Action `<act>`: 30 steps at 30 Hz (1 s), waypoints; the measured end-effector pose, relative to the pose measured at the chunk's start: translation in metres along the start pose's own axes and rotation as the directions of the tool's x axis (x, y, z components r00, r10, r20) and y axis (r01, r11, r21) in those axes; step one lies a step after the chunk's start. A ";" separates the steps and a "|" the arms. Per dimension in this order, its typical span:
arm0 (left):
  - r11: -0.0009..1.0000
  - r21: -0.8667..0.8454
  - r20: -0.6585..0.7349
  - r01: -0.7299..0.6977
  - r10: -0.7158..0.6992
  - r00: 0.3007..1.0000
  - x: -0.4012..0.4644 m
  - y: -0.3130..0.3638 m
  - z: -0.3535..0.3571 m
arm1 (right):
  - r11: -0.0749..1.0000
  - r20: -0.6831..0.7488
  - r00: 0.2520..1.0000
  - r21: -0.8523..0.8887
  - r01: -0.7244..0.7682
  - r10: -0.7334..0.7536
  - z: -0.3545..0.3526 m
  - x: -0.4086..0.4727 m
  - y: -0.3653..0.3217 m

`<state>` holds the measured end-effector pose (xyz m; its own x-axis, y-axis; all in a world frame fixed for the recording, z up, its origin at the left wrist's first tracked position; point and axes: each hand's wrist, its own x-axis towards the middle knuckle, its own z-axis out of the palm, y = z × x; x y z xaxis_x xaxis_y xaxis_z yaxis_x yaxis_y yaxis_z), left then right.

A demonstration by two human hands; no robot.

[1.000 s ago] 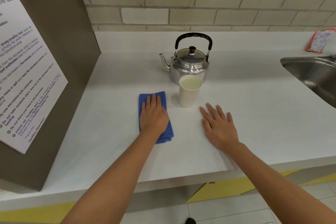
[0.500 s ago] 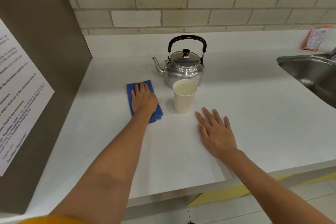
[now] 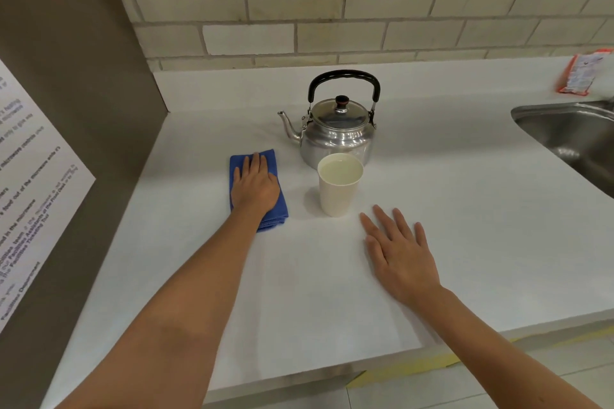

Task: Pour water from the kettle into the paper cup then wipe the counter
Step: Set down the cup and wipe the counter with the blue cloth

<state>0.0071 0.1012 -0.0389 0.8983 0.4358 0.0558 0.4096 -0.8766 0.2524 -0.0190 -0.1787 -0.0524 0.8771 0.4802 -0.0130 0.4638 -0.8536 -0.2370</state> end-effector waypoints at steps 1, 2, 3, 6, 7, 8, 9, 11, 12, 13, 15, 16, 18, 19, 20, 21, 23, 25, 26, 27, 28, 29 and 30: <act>1.000 0.001 -0.006 0.006 -0.006 1.000 0.003 0.001 0.000 | 1.000 -0.002 1.000 0.000 -0.002 0.002 0.001 0.000 0.000; 1.000 0.005 -0.015 0.009 -0.009 1.000 0.004 0.002 0.000 | 1.000 -0.003 1.000 -0.001 -0.003 0.003 0.001 0.001 0.001; 1.000 0.010 -0.020 0.012 -0.012 1.000 0.005 0.002 0.000 | 1.000 -0.002 1.000 -0.004 -0.004 0.004 0.001 0.001 0.001; 1.000 0.024 -0.014 0.002 -0.001 1.000 0.001 0.001 0.003 | 1.000 -0.005 1.000 0.000 -0.005 0.005 0.002 0.001 0.000; 1.000 0.025 -0.013 -0.004 0.005 1.000 0.000 0.000 0.004 | 1.000 -0.005 1.000 0.003 -0.005 0.005 0.002 0.001 0.000; 1.000 0.024 -0.012 -0.008 0.008 1.000 -0.001 0.000 0.005 | 1.000 -0.005 1.000 0.004 -0.006 0.006 0.001 0.000 0.000; 1.000 0.024 -0.011 -0.009 0.009 1.000 -0.002 -0.001 0.005 | 1.000 -0.003 1.000 0.003 -0.007 0.007 0.001 0.000 0.000; 1.000 0.025 -0.012 -0.010 0.010 1.000 -0.002 0.001 0.004 | 1.000 0.003 1.000 -0.007 -0.006 0.006 0.001 0.000 0.000; 1.000 0.024 -0.010 -0.010 0.010 1.000 -0.003 0.001 0.003 | 1.000 0.006 1.000 -0.008 -0.004 0.004 0.000 0.000 0.000; 1.000 0.024 -0.006 -0.011 0.011 1.000 -0.003 0.002 0.001 | 1.000 0.013 1.000 -0.007 -0.006 0.006 -0.001 0.000 -0.001; 1.000 0.021 0.013 -0.018 0.018 1.000 -0.004 0.002 -0.002 | 1.000 0.022 1.000 0.000 -0.006 0.006 -0.003 0.000 -0.002; 1.000 0.021 0.021 -0.020 0.019 1.000 -0.006 0.002 -0.004 | 1.000 0.027 1.000 0.005 -0.006 0.006 -0.004 -0.001 -0.003; 1.000 0.024 0.012 0.018 -0.018 1.000 -0.017 0.004 -0.003 | 1.000 0.039 0.999 0.017 -0.010 0.009 -0.006 -0.001 -0.004; 0.998 0.016 -0.006 0.060 -0.060 0.998 -0.025 0.007 -0.002 | 1.000 0.042 0.999 0.024 -0.011 0.010 -0.007 0.000 -0.004; 0.995 -0.001 -0.015 0.099 -0.099 0.995 -0.034 0.010 0.000 | 1.000 0.041 0.999 0.028 -0.011 0.009 -0.009 0.000 -0.005; 0.992 0.000 -0.004 0.125 -0.125 0.992 -0.043 0.013 0.003 | 0.999 0.047 0.999 0.033 -0.014 0.013 -0.010 0.000 -0.006; 0.991 0.029 0.034 0.128 -0.129 0.991 -0.055 0.016 0.008 | 0.999 0.045 0.999 0.044 -0.026 0.024 -0.014 0.001 -0.008; 0.992 0.042 0.058 0.117 -0.120 0.991 -0.057 0.016 0.005 | 0.999 0.044 0.998 0.031 -0.034 0.032 -0.021 0.005 -0.009; 0.992 0.032 0.070 0.118 -0.120 0.990 -0.058 0.016 0.002 | 0.999 0.043 0.999 0.014 -0.034 0.033 -0.025 0.008 -0.010; 0.992 0.007 0.088 0.126 -0.127 0.988 -0.059 0.018 -0.002 | 0.999 0.045 0.998 0.009 -0.035 0.034 -0.031 0.011 -0.010; 0.989 -0.022 0.103 0.144 -0.141 0.985 -0.060 0.021 -0.005 | 0.999 0.053 0.998 0.019 -0.040 0.039 -0.037 0.014 -0.012; 0.982 -0.085 0.112 0.169 -0.159 0.981 -0.063 0.024 -0.007 | 0.998 0.067 0.996 0.033 -0.057 0.055 -0.045 0.018 -0.012; 0.976 -0.116 0.106 0.182 -0.170 0.980 -0.065 0.028 -0.009 | 0.996 0.050 0.997 0.049 -0.070 0.067 -0.053 0.022 -0.012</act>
<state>-0.0414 0.0503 -0.0266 0.8273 0.5545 -0.0906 0.5451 -0.7530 0.3686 0.0012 -0.1686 0.0015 0.8990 0.4311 -0.0770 0.3950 -0.8741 -0.2826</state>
